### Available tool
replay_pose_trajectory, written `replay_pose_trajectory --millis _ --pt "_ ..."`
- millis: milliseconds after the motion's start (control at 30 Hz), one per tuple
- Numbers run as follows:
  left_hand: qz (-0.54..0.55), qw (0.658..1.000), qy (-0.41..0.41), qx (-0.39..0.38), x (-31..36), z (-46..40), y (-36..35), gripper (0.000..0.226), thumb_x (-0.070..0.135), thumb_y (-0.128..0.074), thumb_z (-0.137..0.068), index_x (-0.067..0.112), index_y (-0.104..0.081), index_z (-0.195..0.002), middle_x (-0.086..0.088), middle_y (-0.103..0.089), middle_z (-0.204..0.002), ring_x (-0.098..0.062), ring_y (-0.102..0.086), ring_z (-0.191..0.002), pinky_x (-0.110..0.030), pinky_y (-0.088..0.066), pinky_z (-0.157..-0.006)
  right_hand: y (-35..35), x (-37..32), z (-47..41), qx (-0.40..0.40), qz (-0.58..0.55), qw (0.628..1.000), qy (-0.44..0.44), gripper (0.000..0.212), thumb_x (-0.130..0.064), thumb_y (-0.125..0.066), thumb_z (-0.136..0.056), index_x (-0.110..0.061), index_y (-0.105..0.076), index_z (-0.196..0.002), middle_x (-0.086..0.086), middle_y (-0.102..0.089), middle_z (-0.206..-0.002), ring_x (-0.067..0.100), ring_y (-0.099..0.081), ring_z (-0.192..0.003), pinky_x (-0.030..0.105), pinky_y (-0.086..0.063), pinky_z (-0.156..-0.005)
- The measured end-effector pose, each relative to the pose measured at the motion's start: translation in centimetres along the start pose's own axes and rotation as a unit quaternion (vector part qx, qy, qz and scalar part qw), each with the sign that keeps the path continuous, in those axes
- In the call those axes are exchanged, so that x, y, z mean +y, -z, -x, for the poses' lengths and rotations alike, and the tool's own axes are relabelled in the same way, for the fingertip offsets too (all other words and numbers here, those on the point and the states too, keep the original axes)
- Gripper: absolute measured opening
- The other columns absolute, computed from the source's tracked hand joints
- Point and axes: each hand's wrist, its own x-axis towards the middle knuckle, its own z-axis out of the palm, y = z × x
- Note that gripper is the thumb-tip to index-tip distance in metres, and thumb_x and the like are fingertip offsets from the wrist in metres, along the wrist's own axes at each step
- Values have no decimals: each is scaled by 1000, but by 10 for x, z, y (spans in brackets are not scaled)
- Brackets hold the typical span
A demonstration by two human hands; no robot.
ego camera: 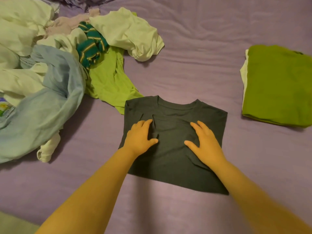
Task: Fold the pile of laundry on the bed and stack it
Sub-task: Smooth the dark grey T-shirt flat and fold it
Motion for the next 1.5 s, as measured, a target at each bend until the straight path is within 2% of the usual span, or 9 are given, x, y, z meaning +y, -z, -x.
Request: replay_pose_trajectory --millis 167,300,633,700,800,967,1200,1367,1500 --pt "-34 998 -51 17 -14 8 -3 73 25 -68 -86 17 -29 -147 -5 -36 -150 -25 -36 -135 -38 -33 -110 -15 1 13 29 23 999 -13 49 -31 -62 -91 -13 -51 -135 11 -29 -152 29 -30 -137 39 -28 -112" --pt "73 992 1 102 -17 -1 12 22 23 -52 -97 9 -57 -113 -12 -62 -108 -28 -58 -96 -35 -46 -78 -7 -9 -1 72 -42 996 -40 37 -11 -51 -97 -13 -52 -133 12 -47 -136 26 -48 -121 17 -31 -97" --pt "157 954 90 239 -33 -26 54 14 27 -45 -99 14 -44 -102 -7 -54 -86 -36 -55 -83 -37 -34 -65 19 -35 -49 196 -79 971 -110 49 -14 -48 -98 -18 -34 -145 8 -47 -142 27 -48 -124 33 -39 -98" --pt "106 964 76 232 -33 -37 54 32 23 -56 -94 10 -47 -122 -15 -57 -112 -37 -54 -104 -43 -41 -80 17 -30 -57 185 -65 972 -131 54 -16 -51 -97 -15 -30 -147 11 -46 -142 30 -44 -127 38 -37 -104" --pt "-100 977 -11 187 -31 -39 39 72 23 -64 -87 11 -27 -148 -20 -28 -151 -36 -26 -139 -49 -20 -112 9 -24 -49 165 -20 977 -131 62 -23 -55 -95 -13 -26 -149 13 -38 -148 32 -35 -134 41 -29 -110" --pt "-282 904 -321 10 -16 -32 2 58 26 -49 -98 24 -23 -150 -12 -13 -160 -33 -6 -147 -52 0 -117 -1 -20 -18 72 66 991 -91 87 -41 -69 -83 -22 -18 -151 7 -15 -158 28 -19 -143 43 -23 -114" --pt "-285 915 -276 -69 21 -45 -19 66 58 -24 -98 34 8 -151 -6 15 -159 -32 17 -145 -59 10 -112 2 -7 3 22 102 990 -94 79 -16 -59 -91 -23 -9 -152 3 -9 -160 24 -21 -144 34 -26 -113" --pt "-284 930 -222 -76 42 -52 -23 74 65 -23 -94 34 16 -149 -6 21 -158 -33 21 -144 -63 9 -111 22 1 -6 171 -88 965 -178 37 -22 -44 -100 -10 -50 -135 14 -58 -129 32 -54 -116 35 -41 -95" --pt "-284 938 -188 -68 51 -51 -29 87 74 -25 -87 31 23 -147 -7 24 -157 -35 23 -143 -65 10 -109 42 16 -14 253 -182 925 -217 29 -26 -43 -101 -5 -57 -116 15 -62 -108 29 -58 -100 26 -38 -77"
